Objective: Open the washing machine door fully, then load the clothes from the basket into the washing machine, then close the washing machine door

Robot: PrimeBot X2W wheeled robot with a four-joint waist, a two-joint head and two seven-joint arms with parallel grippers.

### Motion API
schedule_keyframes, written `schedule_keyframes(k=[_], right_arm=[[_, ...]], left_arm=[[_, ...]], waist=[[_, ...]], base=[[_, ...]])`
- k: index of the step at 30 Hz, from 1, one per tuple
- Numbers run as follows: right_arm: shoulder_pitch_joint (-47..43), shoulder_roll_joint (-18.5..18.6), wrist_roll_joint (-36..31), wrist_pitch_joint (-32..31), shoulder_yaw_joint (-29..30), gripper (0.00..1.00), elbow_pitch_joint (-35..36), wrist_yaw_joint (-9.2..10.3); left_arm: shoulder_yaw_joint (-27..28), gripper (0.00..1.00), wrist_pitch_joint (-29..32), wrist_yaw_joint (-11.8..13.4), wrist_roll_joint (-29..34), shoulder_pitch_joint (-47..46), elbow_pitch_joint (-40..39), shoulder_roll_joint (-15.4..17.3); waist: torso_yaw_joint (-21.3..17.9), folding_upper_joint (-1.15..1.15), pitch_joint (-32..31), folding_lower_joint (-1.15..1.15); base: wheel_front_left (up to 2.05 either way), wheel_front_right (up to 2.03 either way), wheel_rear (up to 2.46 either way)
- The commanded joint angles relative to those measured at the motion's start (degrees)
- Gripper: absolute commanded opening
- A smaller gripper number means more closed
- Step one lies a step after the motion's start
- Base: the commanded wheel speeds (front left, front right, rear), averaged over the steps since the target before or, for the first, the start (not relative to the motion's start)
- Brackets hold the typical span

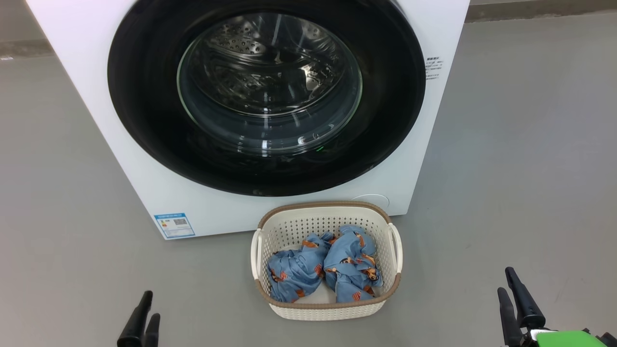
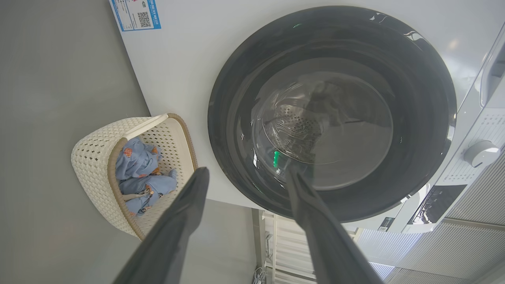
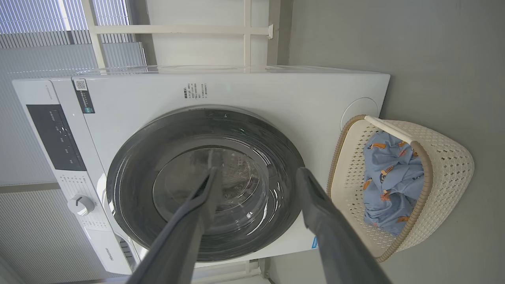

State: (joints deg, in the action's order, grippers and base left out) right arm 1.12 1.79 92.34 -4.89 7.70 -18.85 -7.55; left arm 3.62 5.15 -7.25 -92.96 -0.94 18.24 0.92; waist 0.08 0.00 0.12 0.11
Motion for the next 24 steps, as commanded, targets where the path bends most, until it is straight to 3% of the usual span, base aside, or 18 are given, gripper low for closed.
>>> schedule_keyframes(k=[1,10,24], right_arm=[[1.2,0.4,-1.0,0.5,-0.4,1.00,1.7,0.01],[1.2,0.6,-5.9,2.0,-1.1,1.00,2.2,0.01],[1.3,1.7,-17.0,4.4,-3.4,1.00,3.0,0.02]], left_arm=[[-0.1,1.00,-0.6,-0.1,1.2,-1.5,-1.9,1.0],[-0.6,1.00,-2.2,-0.1,5.1,-1.5,-2.8,1.6],[-1.2,1.00,-4.5,-0.1,17.3,-1.4,-4.4,2.0]], waist=[[0.0,0.00,0.1,-0.07],[0.2,0.00,0.3,-0.10],[0.5,0.00,0.4,-0.11]], base=[[0.00,0.00,0.00],[0.00,0.00,0.00],[0.00,0.00,0.00]])
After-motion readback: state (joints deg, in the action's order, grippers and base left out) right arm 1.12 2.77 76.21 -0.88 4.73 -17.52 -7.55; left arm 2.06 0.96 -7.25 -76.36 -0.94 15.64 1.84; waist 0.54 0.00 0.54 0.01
